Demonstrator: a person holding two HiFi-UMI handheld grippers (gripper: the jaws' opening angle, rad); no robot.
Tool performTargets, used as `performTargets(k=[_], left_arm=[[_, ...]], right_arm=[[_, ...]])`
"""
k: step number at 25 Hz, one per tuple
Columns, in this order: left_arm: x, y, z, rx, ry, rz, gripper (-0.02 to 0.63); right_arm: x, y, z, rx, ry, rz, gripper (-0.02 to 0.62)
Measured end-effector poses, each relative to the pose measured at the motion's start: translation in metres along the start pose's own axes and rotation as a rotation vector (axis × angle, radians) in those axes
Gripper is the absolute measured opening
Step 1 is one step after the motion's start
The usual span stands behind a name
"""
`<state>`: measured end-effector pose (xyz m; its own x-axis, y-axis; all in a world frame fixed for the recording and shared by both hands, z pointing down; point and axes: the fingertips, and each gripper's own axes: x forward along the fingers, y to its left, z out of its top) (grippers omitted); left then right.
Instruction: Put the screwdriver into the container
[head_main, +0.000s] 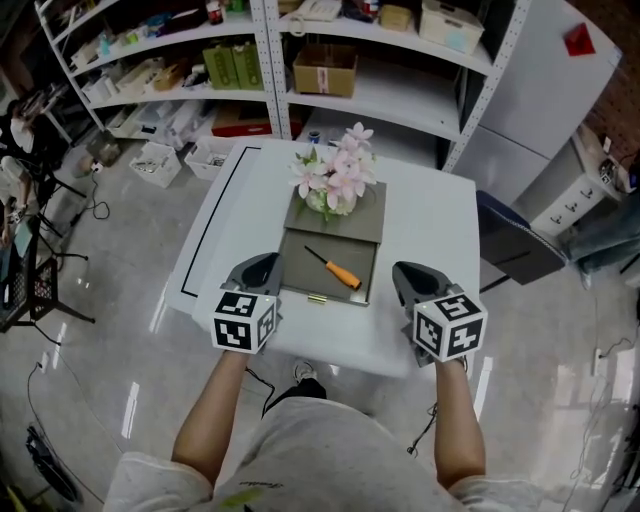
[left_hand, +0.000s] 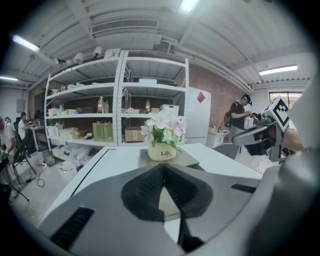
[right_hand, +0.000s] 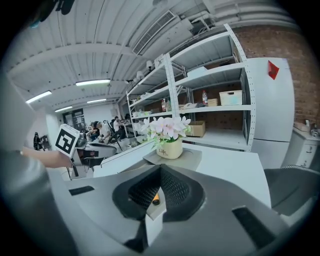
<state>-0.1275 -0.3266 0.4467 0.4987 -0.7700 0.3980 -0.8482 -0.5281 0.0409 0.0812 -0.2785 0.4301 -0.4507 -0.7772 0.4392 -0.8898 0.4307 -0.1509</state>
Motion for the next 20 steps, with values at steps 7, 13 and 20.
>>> performTargets(k=[7, 13, 20], left_arm=[[-0.017, -0.009, -0.004, -0.001, -0.011, 0.031, 0.005], [-0.024, -0.016, -0.005, -0.002, -0.016, 0.043, 0.005], [-0.027, -0.02, -0.005, 0.005, -0.006, 0.038, 0.005]], right_arm=[[-0.011, 0.003, -0.005, -0.003, -0.027, 0.011, 0.005], [-0.017, 0.004, -0.005, -0.014, -0.039, 0.02, 0.005], [-0.019, 0.004, -0.006, -0.013, -0.038, 0.023, 0.005]])
